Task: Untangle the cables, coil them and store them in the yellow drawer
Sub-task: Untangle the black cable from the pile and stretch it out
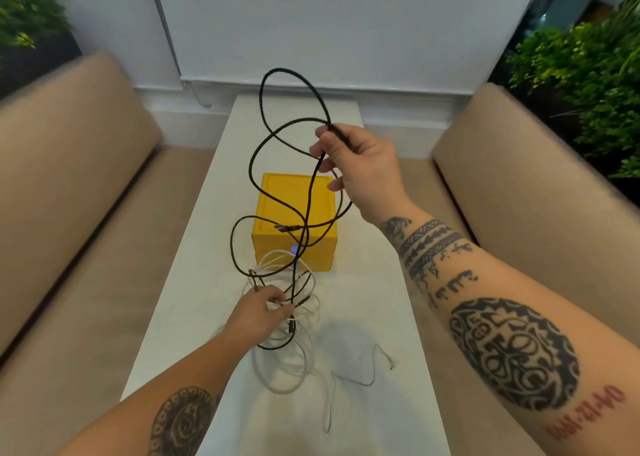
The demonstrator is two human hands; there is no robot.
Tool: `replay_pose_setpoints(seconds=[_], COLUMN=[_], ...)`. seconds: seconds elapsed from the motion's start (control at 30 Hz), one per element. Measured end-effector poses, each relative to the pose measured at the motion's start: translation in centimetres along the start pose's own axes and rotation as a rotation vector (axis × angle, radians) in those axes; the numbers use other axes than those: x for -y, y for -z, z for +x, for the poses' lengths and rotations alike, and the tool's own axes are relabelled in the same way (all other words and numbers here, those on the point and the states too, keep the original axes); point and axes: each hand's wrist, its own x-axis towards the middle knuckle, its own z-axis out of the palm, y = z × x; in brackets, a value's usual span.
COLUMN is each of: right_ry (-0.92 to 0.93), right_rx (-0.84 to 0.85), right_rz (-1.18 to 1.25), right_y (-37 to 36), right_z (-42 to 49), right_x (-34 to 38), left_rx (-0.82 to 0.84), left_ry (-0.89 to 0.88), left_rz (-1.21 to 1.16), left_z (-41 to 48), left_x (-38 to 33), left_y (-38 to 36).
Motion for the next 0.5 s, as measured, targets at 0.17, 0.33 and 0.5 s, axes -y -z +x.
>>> replay_pose_setpoints(seconds=[0.17, 0.33, 0.5], right_ry=[0.007, 0.011, -0.043], right_rx=[-0.220, -0.164, -0.155], right_rz=[0.121, 0.055, 0.006], right_y=[0.5, 0.6, 0.7], right_z=[2.6, 3.3, 2.0], right_x=[1.9, 2.7, 0.4], left_rx=[0.102, 0.074, 0.275], left_ry=[-0.113, -0.079, 0.156], left_rz=[0.042, -0.028, -0.440], left_z=[-1.2, -2.4, -1.7], left_x=[1.1, 1.0, -1.3], left_y=[0.4, 1.0, 7.4])
